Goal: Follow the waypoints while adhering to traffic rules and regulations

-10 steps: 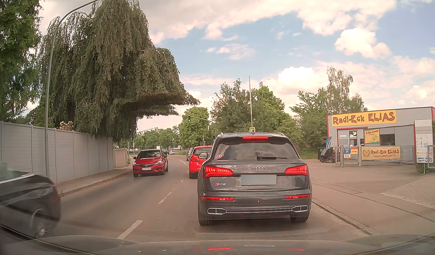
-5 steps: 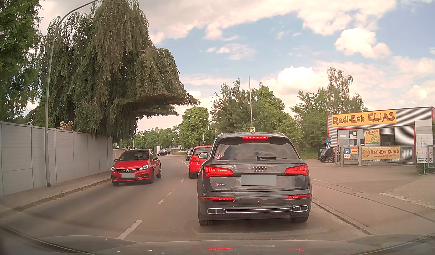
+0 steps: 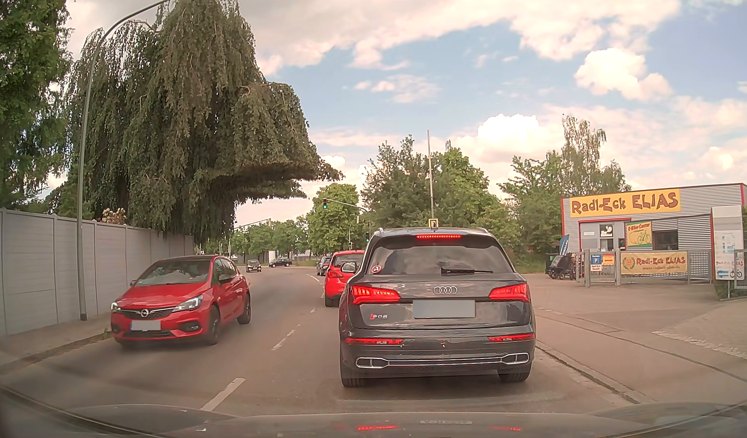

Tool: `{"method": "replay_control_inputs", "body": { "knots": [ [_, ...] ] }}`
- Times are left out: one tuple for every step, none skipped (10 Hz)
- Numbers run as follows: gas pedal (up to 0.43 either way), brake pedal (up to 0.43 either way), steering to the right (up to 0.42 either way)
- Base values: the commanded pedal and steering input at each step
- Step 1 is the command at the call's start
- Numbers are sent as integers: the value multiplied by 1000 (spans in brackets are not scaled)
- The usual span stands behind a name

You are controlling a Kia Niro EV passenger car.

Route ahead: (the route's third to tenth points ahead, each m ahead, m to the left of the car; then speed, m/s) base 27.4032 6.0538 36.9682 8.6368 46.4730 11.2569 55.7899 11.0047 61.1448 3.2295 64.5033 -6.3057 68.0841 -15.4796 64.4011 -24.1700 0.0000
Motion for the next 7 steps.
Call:
{"method": "replay_control_inputs", "body": {
  "knots": [
    [0,317,-18],
    [0,317,-18],
    [0,323,-18],
    [0,323,-18],
    [0,323,-18],
    [0,323,-18],
    [0,323,-18]
  ]
}}
